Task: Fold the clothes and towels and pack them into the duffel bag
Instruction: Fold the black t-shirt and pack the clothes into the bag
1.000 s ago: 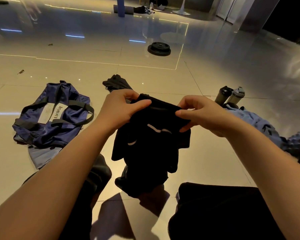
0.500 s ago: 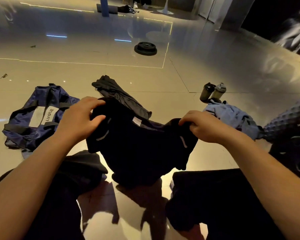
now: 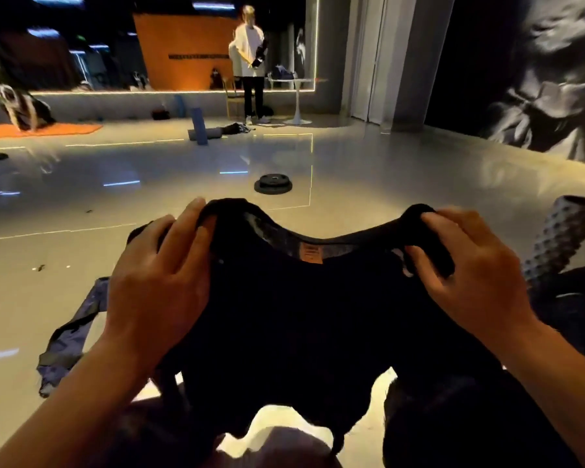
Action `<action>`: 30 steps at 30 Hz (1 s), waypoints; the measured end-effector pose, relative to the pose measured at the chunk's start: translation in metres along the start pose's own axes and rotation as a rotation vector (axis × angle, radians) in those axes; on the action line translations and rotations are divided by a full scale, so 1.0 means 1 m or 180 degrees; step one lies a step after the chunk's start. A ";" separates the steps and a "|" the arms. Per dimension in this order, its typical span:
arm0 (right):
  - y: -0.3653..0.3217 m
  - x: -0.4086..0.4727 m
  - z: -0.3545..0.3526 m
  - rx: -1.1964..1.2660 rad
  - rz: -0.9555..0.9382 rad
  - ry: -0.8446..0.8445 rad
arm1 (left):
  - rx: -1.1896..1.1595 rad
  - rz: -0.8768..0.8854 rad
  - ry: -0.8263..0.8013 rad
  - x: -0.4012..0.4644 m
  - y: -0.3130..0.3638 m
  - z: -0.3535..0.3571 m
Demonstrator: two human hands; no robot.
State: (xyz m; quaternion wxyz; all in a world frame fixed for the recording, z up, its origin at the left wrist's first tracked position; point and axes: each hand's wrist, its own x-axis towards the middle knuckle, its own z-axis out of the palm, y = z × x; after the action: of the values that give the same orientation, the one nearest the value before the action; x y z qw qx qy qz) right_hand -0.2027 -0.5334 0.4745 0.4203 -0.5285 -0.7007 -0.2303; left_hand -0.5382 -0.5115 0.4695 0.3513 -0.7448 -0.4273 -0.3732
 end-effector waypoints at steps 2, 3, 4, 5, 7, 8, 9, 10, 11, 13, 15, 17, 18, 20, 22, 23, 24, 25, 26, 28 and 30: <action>0.005 0.014 -0.005 -0.0148 -0.0035 0.0170 | 0.0157 0.0120 0.0020 0.023 -0.003 -0.004; 0.008 0.020 -0.004 -0.0204 -0.0032 0.0201 | 0.0247 0.0127 -0.0019 0.032 -0.004 -0.002; 0.012 0.024 -0.001 -0.0255 -0.0014 0.0191 | 0.0338 0.0118 -0.0092 0.039 -0.004 0.000; 0.017 0.027 0.005 -0.0300 0.0011 0.0138 | 0.0398 0.0110 -0.0217 0.043 -0.005 0.006; 0.030 0.029 0.023 -0.0358 0.0039 -0.0095 | 0.0422 0.0117 -0.0546 0.043 -0.008 0.027; 0.038 0.028 0.037 -0.0366 0.0041 -0.0304 | 0.0391 0.0127 -0.0777 0.037 -0.012 0.042; 0.046 0.025 0.053 -0.0363 0.0056 -0.0608 | 0.0338 0.0130 -0.1063 0.029 -0.016 0.059; 0.056 0.020 0.072 -0.0356 0.0088 -0.1005 | 0.0273 0.0150 -0.1388 0.018 -0.021 0.079; 0.065 0.014 0.093 -0.0348 0.0123 -0.1456 | 0.0213 0.0189 -0.1780 0.002 -0.026 0.102; 0.084 -0.002 0.139 -0.0354 0.0118 -0.2398 | 0.0108 0.0372 -0.2524 -0.033 -0.034 0.150; 0.100 -0.019 0.188 -0.0387 0.0033 -0.3276 | 0.0041 0.0434 -0.3162 -0.063 -0.038 0.197; 0.116 -0.039 0.234 -0.0408 -0.0108 -0.3900 | 0.0122 0.0416 -0.3761 -0.088 -0.037 0.243; 0.125 -0.048 0.259 -0.0453 -0.0195 -0.4137 | 0.0097 0.0389 -0.4067 -0.096 -0.036 0.265; 0.139 -0.065 0.308 -0.0554 -0.0269 -0.4496 | -0.0138 0.0265 -0.4365 -0.113 -0.043 0.307; 0.148 -0.079 0.355 -0.0604 -0.0330 -0.4701 | -0.0316 0.0203 -0.4555 -0.133 -0.055 0.352; 0.153 -0.087 0.376 -0.0612 -0.0349 -0.4736 | -0.0368 0.0204 -0.4688 -0.145 -0.060 0.373; 0.156 -0.094 0.397 -0.0614 -0.0346 -0.4745 | -0.0437 0.0201 -0.4816 -0.156 -0.063 0.392; 0.160 -0.101 0.416 -0.0613 -0.0328 -0.4757 | -0.0526 0.0187 -0.4933 -0.166 -0.066 0.410; 0.165 -0.108 0.433 -0.0598 -0.0309 -0.4766 | -0.0621 0.0166 -0.5013 -0.176 -0.068 0.427; 0.175 -0.119 0.466 -0.0526 -0.0278 -0.4758 | -0.0715 0.0133 -0.5099 -0.195 -0.071 0.458; 0.186 -0.125 0.496 -0.0449 -0.0173 -0.4695 | -0.0706 0.0029 -0.5062 -0.210 -0.075 0.490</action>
State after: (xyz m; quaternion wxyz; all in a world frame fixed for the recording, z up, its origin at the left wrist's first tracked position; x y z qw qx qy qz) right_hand -0.1892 -0.1589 0.0796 -0.2004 -0.5541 -0.7975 0.1297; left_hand -0.5548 -0.1487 0.0730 -0.1328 -0.8199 -0.5070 0.2303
